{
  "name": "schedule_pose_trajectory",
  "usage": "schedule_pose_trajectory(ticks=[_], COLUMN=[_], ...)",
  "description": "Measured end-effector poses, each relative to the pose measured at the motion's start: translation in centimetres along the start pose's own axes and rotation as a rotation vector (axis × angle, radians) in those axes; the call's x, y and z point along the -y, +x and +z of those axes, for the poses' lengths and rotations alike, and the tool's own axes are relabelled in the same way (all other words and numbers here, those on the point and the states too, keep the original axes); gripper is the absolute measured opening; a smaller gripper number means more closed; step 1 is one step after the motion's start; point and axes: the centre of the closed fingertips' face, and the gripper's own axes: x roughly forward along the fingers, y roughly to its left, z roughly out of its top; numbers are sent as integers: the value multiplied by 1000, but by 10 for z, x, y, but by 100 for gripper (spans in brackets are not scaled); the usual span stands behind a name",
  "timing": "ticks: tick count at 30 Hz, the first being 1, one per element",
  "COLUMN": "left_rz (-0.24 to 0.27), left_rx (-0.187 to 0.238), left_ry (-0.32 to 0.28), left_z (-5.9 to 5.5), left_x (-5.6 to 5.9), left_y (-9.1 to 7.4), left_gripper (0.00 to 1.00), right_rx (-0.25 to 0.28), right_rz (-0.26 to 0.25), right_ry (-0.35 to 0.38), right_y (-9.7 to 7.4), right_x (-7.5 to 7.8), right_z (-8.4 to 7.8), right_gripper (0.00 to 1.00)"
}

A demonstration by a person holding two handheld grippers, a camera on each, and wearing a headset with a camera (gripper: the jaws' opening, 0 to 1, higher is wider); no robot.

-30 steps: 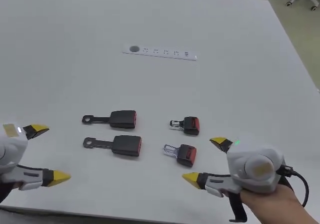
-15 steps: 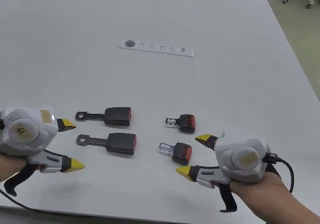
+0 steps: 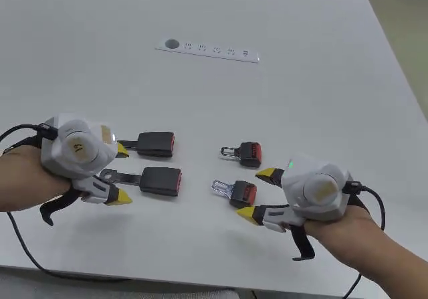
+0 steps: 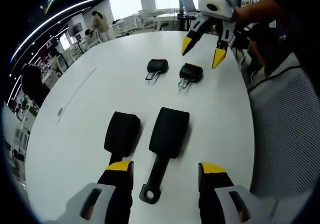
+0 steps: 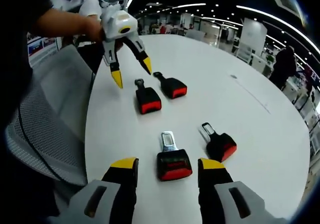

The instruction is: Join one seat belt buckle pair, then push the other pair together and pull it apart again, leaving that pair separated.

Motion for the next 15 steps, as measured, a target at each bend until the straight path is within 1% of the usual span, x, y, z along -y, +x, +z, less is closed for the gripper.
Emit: schedule_pose_trajectory(ticks=[3,6,8,10,12,15], left_rz=[-16,-27,-36,-48,-74,-72], left_rx=[-13,-15,-17,-26,-33,-58], left_ry=[13,17,24,41,65,96], left_z=[3,5,7,8,10,10], left_x=[-2,-4,-5,-4,-1,-4], left_y=[6,10,13,16,19,24], left_gripper=[50,49,49,48,47,46], right_rx=[-13,-31,-34,-36,-42,-55], right_rz=[19,31,34,31,43,54], right_ry=[-17,-21,-24,-22,-16,-25], right_y=[1,2,3,4,6,9], right_x=[0,2,6,9,10,10], right_z=[-2,-4,-6,-7,-9,-12], right_gripper=[45,41,39,39,38,38])
